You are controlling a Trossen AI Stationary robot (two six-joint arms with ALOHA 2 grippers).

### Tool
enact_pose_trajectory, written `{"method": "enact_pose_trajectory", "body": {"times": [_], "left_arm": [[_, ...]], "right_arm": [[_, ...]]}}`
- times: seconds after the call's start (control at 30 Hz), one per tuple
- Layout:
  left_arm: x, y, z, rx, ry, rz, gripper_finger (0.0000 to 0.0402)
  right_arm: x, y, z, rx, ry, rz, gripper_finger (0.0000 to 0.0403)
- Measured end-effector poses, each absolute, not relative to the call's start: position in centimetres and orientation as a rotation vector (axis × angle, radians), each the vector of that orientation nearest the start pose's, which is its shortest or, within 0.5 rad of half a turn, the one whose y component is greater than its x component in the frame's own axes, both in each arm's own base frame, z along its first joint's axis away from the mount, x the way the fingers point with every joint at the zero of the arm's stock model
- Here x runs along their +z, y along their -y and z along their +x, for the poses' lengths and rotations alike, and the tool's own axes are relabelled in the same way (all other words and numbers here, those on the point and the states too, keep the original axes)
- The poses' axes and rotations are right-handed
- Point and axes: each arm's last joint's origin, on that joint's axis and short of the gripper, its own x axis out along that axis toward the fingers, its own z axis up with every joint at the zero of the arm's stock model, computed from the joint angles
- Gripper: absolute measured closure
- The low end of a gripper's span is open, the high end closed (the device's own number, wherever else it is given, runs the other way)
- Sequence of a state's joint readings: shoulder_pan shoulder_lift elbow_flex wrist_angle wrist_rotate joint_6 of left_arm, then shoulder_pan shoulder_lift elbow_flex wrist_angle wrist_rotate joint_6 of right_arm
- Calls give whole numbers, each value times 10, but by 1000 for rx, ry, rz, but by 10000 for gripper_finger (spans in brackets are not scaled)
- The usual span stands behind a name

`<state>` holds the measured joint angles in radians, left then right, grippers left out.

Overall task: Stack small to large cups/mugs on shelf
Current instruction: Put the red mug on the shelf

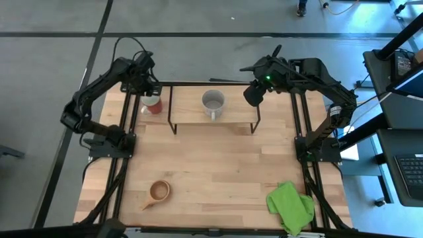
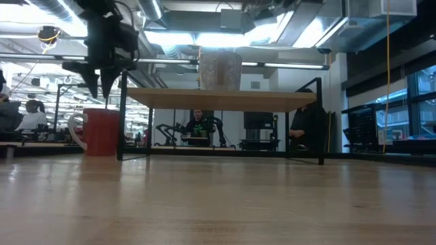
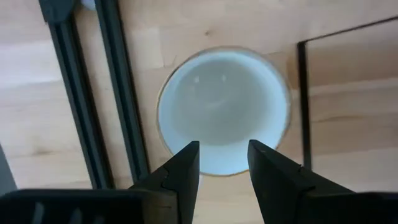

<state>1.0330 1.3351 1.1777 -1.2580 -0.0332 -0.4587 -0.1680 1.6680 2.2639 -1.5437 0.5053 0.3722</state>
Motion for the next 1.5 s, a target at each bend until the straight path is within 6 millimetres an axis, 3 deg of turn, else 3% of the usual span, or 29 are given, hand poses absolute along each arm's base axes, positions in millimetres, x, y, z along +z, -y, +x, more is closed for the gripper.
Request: {"method": "enact_pose_trajectory", "body": {"times": [0.33,0.57,0.8,1.03,1.27,1.5], "left_arm": [[285,-189,111,1230,-1027,-1063,272],[285,-172,99,1461,-1160,-1089,272],[296,-166,99,1471,-980,-1145,272],[296,-163,106,1515,-928,-1198,272],[275,-152,113,1595,-908,-1319,272],[260,-153,120,1680,-780,-1361,272]], "right_arm": [[479,63,264,-781,-809,145,228],[481,64,266,-782,-783,152,228],[484,65,269,-760,-753,116,228],[487,65,273,-739,-707,102,228],[489,70,271,-637,-724,110,228],[506,78,250,-532,-635,127,228]]}}
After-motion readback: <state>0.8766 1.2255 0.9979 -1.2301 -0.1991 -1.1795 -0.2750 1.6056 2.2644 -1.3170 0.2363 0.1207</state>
